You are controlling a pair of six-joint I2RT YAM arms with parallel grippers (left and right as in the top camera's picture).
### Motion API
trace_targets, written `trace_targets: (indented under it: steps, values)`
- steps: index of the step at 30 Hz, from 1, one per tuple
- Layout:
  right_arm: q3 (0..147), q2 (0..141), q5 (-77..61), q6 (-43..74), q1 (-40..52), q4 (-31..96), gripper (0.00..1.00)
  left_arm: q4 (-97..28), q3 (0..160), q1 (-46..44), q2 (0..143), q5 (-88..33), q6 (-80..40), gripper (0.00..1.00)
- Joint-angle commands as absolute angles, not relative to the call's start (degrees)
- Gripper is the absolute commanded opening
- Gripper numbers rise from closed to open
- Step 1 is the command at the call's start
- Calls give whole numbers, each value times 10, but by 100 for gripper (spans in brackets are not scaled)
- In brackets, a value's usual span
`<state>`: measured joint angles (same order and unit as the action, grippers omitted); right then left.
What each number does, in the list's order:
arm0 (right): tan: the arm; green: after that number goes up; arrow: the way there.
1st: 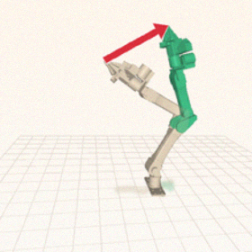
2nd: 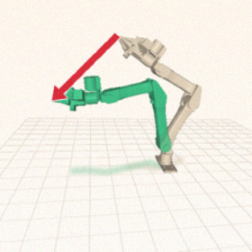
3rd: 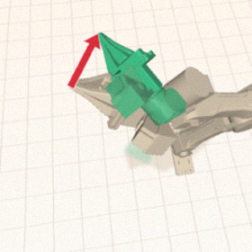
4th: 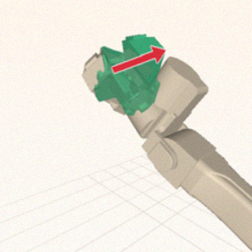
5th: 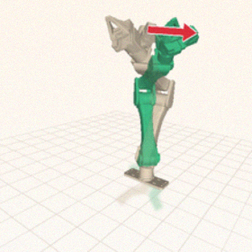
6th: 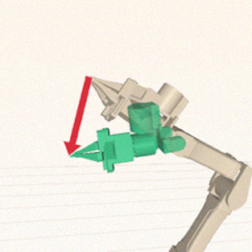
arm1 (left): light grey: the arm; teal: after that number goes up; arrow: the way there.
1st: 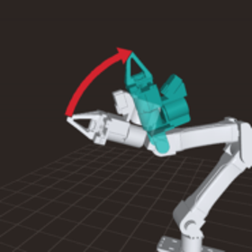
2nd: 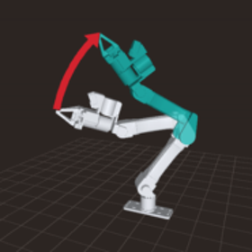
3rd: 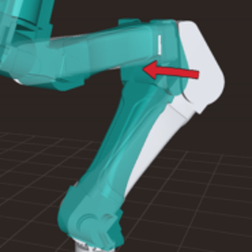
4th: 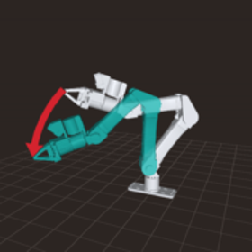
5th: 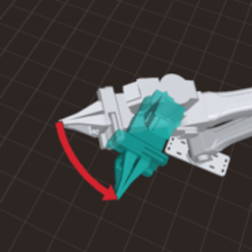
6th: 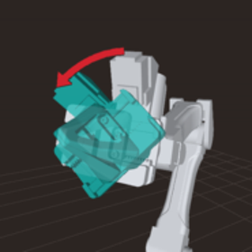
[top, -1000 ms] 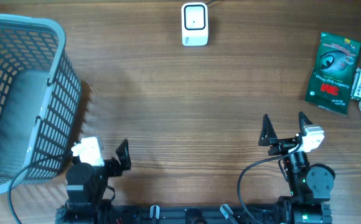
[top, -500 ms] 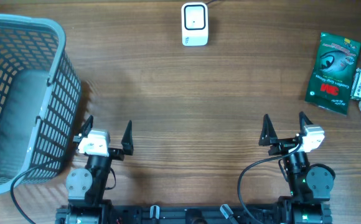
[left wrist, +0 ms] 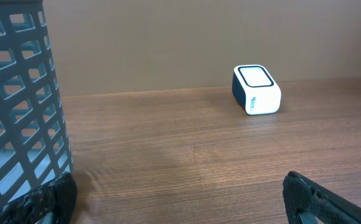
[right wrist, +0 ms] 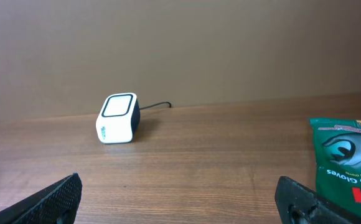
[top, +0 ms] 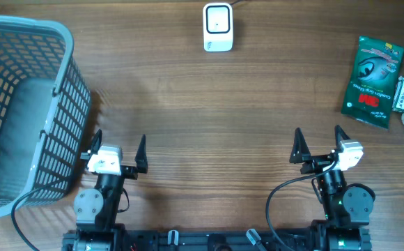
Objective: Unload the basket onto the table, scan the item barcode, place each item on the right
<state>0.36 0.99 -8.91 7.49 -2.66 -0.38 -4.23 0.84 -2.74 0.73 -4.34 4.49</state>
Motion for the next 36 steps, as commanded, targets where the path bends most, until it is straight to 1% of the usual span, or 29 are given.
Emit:
trace_targets:
  steps: [1, 8, 36]
  values:
    - [3, 4, -83, 79, -25, -6, 100, -43, 3, -30, 2, -36, 51, 100]
    - [3, 4, -83, 79, -25, -6, 100, -42, 3, 22, 2, -36, 52, 100]
    - [3, 4, -83, 79, -25, -6, 100, -42, 3, 23, 3, -36, 52, 100]
